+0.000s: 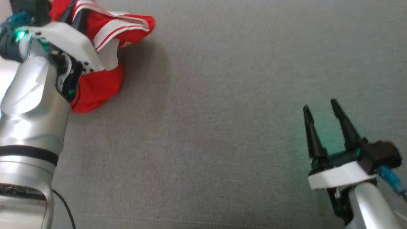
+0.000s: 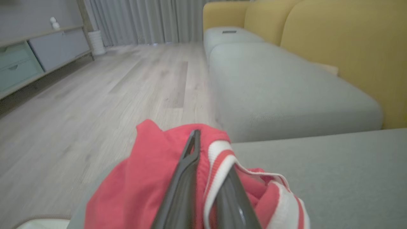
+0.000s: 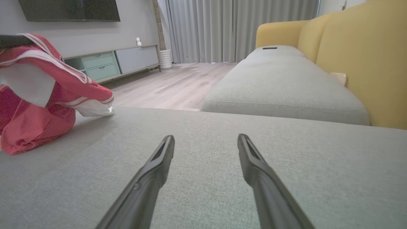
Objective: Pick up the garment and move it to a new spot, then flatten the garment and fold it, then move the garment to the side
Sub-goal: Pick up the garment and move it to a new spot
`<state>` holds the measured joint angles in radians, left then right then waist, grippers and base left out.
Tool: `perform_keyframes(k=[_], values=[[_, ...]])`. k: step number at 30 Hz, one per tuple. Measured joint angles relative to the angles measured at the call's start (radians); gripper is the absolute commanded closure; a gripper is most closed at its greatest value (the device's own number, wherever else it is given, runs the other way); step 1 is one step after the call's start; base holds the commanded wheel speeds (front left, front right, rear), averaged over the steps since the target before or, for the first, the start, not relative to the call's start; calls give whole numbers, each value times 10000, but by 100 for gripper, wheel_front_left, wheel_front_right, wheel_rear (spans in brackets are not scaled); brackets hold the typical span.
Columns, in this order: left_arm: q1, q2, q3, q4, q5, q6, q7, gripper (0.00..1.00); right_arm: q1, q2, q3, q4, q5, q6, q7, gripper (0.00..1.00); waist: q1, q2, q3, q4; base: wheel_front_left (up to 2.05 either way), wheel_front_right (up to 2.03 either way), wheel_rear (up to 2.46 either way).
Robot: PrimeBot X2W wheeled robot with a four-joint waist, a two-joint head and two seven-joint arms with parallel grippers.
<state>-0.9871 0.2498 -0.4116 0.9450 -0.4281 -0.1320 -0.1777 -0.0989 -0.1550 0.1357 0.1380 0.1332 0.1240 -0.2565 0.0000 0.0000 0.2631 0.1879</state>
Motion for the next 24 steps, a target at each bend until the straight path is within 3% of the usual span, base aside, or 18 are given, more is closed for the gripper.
perform_keyframes(k=[7,13,18,24], values=[[208,662,-1220,-2291,-1062,2,803,100,856,426,134,40,150,0,0,0,0,0,-1503,-938,0,0,0],[605,729,-1634,-3576,-1666,2,1463,100,1123,573,353,65,169,0,0,0,0,1,-2180,-2029,0,0,0],[677,451,-1944,-4249,-1921,15,1870,100,1119,644,614,38,240,0,0,0,0,0,-2614,-3179,0,0,0],[1320,-522,-2476,-3954,-2002,153,1942,100,1072,648,819,2,240,0,0,0,0,1,-2710,-4337,0,0,0]])
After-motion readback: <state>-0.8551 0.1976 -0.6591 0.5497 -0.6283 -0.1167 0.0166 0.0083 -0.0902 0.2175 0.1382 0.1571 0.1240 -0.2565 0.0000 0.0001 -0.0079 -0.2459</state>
